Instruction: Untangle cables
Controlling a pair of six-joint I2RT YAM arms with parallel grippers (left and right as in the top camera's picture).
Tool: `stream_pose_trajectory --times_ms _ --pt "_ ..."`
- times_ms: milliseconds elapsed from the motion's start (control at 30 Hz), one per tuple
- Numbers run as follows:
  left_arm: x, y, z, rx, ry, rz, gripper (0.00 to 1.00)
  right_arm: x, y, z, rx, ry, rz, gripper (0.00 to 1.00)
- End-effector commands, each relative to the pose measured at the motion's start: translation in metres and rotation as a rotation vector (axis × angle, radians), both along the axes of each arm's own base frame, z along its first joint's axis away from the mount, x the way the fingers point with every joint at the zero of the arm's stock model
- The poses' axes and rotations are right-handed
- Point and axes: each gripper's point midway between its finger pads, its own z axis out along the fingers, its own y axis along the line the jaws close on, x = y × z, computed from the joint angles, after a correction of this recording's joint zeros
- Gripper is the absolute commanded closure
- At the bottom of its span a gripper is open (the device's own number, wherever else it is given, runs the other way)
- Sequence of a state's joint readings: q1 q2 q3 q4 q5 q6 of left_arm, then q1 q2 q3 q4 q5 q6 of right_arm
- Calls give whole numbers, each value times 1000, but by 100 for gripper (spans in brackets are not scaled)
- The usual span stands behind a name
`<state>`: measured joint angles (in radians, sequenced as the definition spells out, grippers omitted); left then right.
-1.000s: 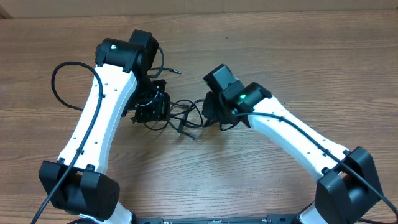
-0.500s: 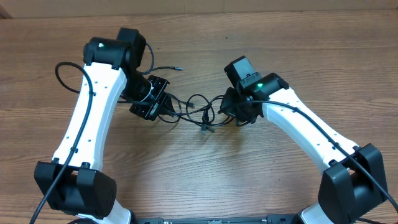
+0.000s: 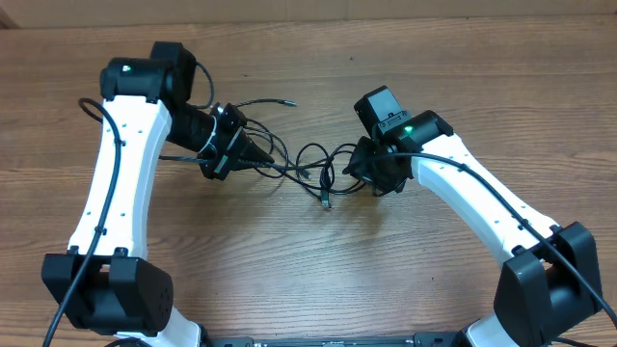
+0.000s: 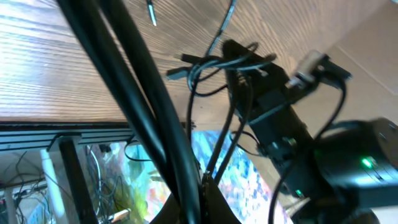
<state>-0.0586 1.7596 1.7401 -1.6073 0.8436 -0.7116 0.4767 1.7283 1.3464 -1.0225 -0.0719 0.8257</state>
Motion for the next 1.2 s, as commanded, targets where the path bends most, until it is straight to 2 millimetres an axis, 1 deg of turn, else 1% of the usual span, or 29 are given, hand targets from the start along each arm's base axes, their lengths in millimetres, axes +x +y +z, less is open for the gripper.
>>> stream_pose_trajectory --times_ms 0,67,233,333,433,500,600,667,700,933,1033,1167 --pt "3 -4 26 -103 -95 -19 96 6 -22 -3 -73 -16 -27 63" --pt "7 -7 30 -136 -118 -18 96 5 -21 -3 -71 -12 -25 63" --pt "18 -17 47 -248 -184 -16 96 2 -13 -3 -43 -6 23 62" --pt "26 -19 51 -267 -197 4 96 -2 -6 -2 -28 1 40 61" --pt "29 -20 52 -275 -190 21 96 -6 4 -2 -15 -5 93 60" --pt "32 -22 58 -309 -206 20 96 -8 12 -1 -13 -13 136 57" --pt "39 -27 72 -387 -248 14 96 -12 24 -1 -6 -29 172 57" --pt "43 -26 76 -406 -253 26 96 -12 29 0 -7 -40 185 57" --pt "44 -25 75 -402 -251 35 96 -12 31 0 -6 -43 188 56" --pt "50 -11 50 -239 -216 91 96 -9 38 2 29 -59 194 56" --pt "52 -3 37 -152 -179 134 96 -9 47 5 76 -60 205 56" --pt "56 13 14 21 -165 178 96 -4 60 10 143 -85 233 56"
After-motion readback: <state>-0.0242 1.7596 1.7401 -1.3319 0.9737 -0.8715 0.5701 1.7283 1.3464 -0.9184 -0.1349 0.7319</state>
